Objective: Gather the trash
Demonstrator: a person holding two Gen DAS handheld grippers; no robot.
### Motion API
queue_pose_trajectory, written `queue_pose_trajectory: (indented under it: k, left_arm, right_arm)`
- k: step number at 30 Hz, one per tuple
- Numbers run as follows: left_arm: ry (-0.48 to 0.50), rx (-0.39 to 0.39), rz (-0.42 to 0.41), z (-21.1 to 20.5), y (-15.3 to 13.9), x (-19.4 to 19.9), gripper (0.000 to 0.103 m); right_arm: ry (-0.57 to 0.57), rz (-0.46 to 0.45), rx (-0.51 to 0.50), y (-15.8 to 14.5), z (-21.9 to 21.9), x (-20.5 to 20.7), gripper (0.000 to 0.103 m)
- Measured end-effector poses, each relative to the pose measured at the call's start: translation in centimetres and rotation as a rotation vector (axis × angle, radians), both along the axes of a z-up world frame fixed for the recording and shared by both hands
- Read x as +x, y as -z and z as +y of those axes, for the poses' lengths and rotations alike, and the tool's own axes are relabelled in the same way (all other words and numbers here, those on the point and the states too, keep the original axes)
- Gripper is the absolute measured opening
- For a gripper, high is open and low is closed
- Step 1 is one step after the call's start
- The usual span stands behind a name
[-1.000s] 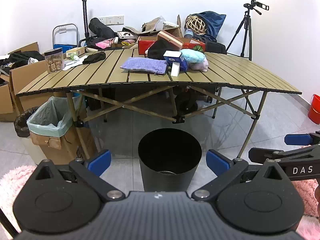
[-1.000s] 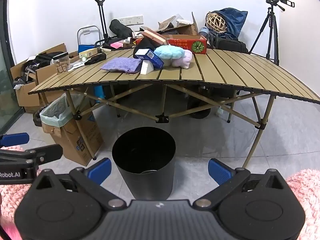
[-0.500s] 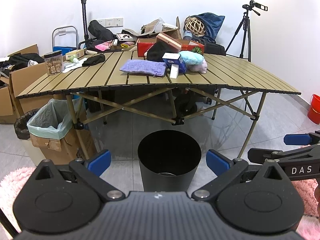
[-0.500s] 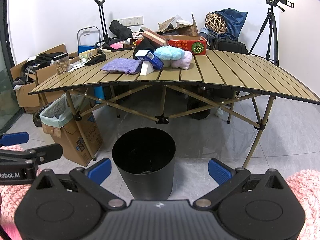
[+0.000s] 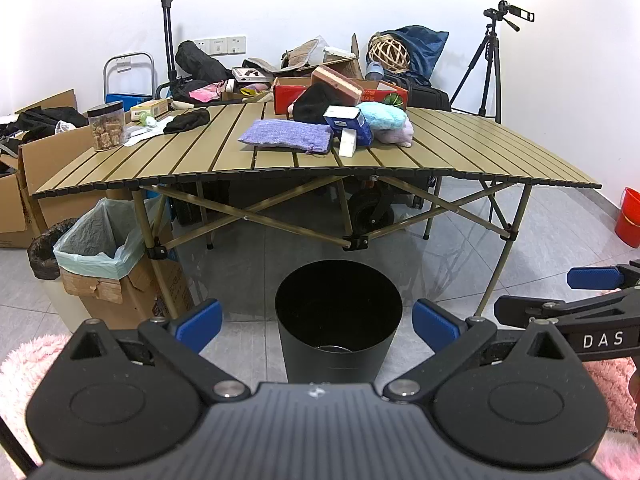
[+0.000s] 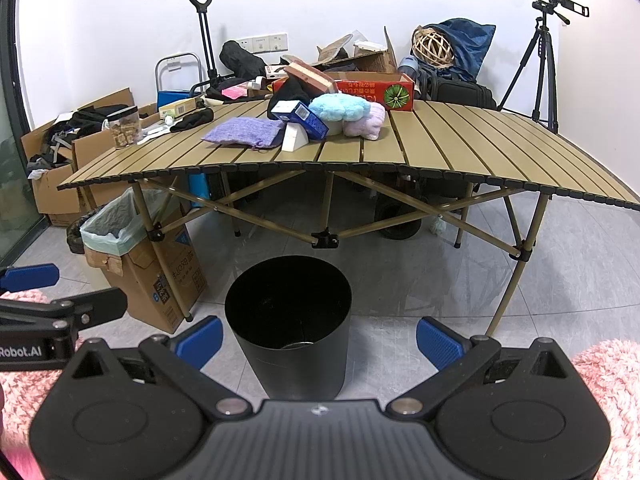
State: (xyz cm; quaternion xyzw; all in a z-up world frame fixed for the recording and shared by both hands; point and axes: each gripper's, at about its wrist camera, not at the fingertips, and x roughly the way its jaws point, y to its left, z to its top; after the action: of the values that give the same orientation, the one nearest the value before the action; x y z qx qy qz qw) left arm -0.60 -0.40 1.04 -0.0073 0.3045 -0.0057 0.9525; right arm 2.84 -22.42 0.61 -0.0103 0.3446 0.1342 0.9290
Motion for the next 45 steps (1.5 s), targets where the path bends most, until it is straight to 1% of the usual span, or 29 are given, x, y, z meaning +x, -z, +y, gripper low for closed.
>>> queue_pose_trajectory:
  k: [29, 31, 38, 45]
  left_arm:
    - [0.003, 0.003, -0.006, -0.2, -0.4, 0.1, 0.103]
    - [0.003, 0.002, -0.006, -0.2, -0.4, 0.1, 0.103]
    - [0.004, 0.004, -0.017, 0.0, -0.8, 0.3, 0.103]
    - [0.004, 0.007, -0.034, 0.1, -0.5, 0.6, 0.103]
  right_arm:
    - [-0.002, -0.003, -0.001, 0.1, 0.0, 0.1, 0.103]
    - [-0.003, -0.003, -0.002, -0.7, 0.1, 0.2, 0.103]
    - [-0.005, -0.007, -0.002, -0.8, 0.2, 0.1, 0.103]
    - [-0.014, -0.032, -0.009, -1.3, 0.5, 0.4, 0.103]
